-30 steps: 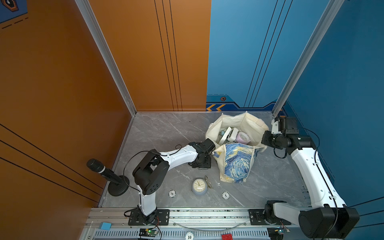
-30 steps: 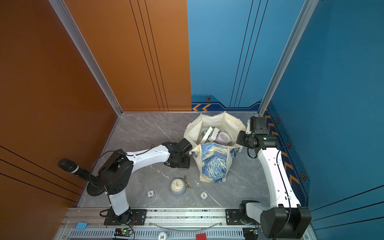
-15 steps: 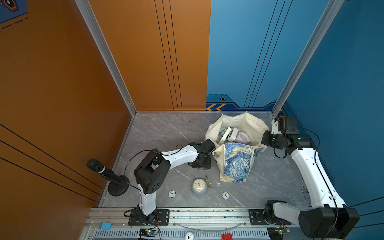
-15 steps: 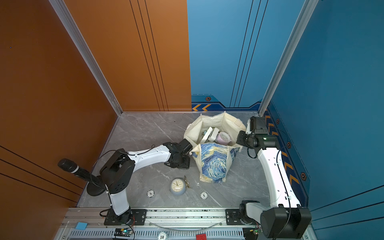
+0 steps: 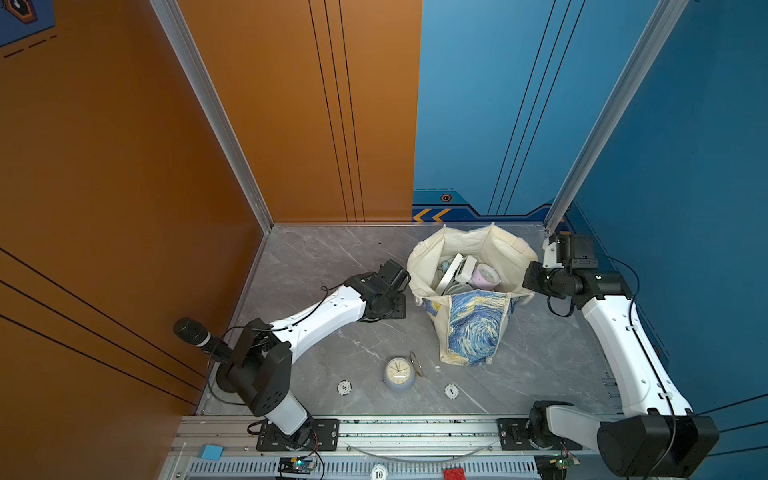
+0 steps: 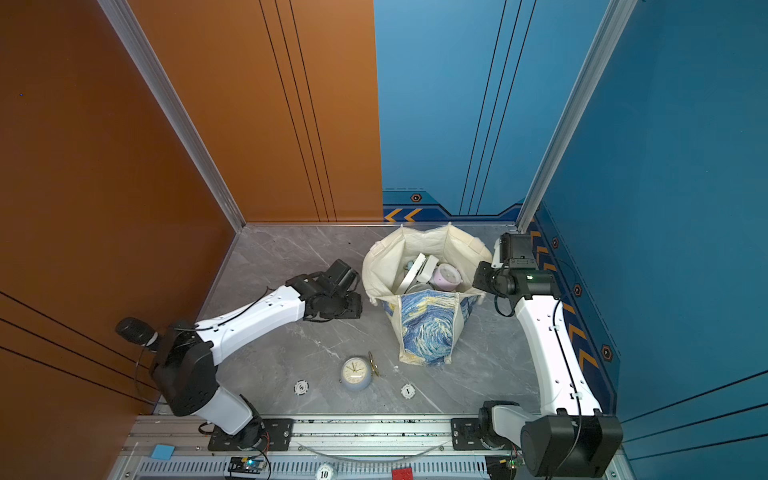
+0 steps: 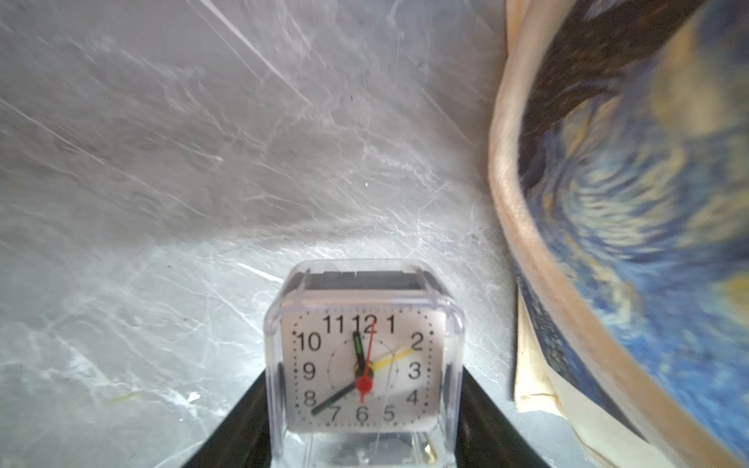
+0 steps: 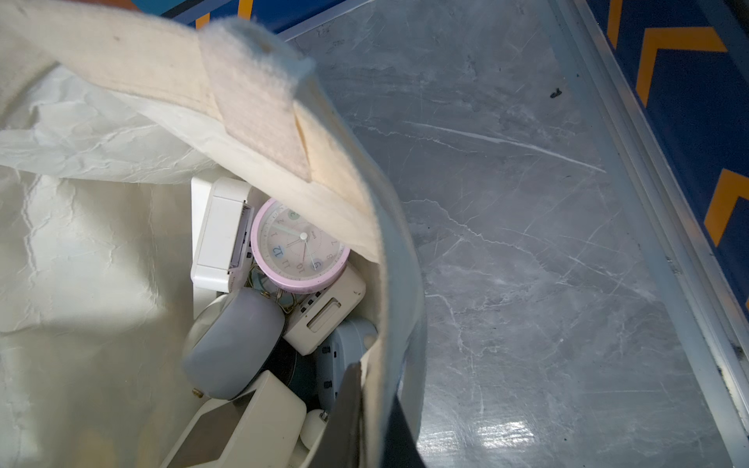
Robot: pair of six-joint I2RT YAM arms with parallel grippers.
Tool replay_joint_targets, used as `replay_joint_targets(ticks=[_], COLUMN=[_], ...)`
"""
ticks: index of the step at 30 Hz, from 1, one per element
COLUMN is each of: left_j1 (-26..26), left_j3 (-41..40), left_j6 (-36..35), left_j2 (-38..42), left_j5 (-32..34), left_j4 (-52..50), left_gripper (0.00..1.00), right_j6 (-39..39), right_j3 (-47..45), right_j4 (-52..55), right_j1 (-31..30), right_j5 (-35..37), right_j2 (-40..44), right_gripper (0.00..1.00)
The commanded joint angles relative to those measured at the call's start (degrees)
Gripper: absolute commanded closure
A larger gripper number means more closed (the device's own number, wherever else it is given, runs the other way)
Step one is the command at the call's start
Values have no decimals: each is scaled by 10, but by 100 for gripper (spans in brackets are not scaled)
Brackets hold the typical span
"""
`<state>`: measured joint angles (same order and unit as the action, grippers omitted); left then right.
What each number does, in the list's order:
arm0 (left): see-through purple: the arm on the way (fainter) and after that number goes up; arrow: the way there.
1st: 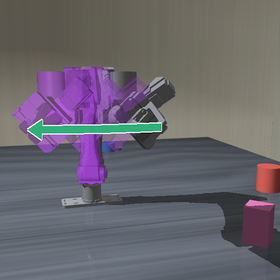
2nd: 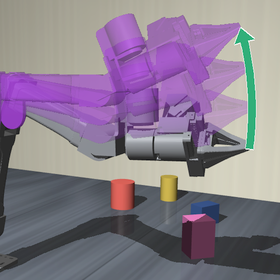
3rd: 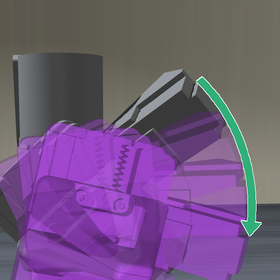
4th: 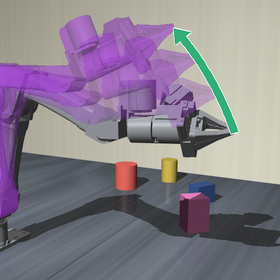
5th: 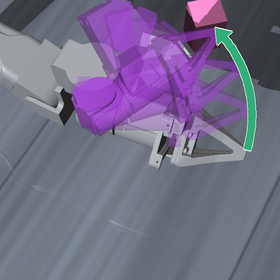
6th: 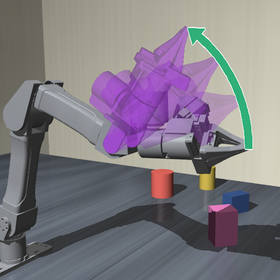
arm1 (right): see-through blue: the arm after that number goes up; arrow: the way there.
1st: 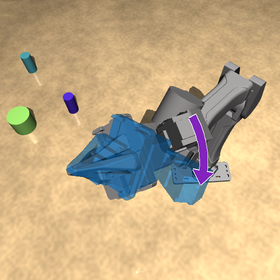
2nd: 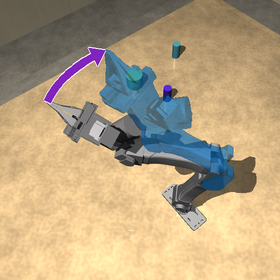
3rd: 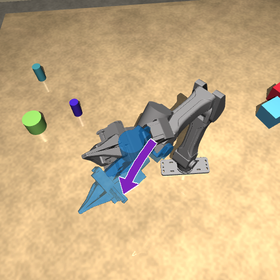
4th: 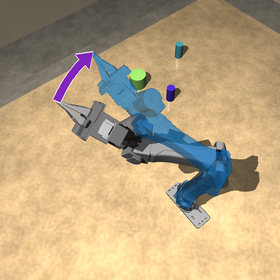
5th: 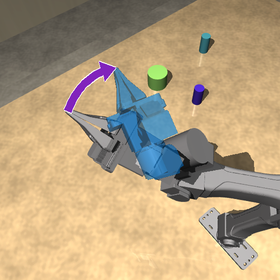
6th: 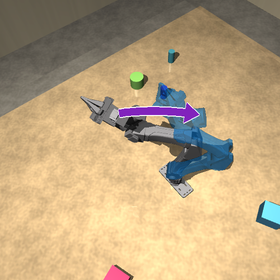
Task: Put the alarm clock into the canvas bag
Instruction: Pick up the alarm from the center of the board, then place the alarm at the canvas bag.
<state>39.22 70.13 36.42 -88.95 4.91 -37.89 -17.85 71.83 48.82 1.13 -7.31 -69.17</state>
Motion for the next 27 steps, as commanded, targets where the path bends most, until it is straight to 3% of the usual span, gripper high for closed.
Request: replay_joint_targets(ticks=[1,13,27], left_j1=[-14,-27,19], left_j3=[0,87,173], left_j6=[-59,-200,-259], left_j2=[50,147,54], left_j5=[27,9,-88], left_j4=[-21,23,183], left_gripper=[43,52,54], right_j6=[8,9,9], right_j3=[11,16,15], right_j4=[-1,0,1], right_j1=[-1,-1,-2], right_j5=[1,1,-2], right_j2=[-5,-5,-6], right_gripper=[90,90,90])
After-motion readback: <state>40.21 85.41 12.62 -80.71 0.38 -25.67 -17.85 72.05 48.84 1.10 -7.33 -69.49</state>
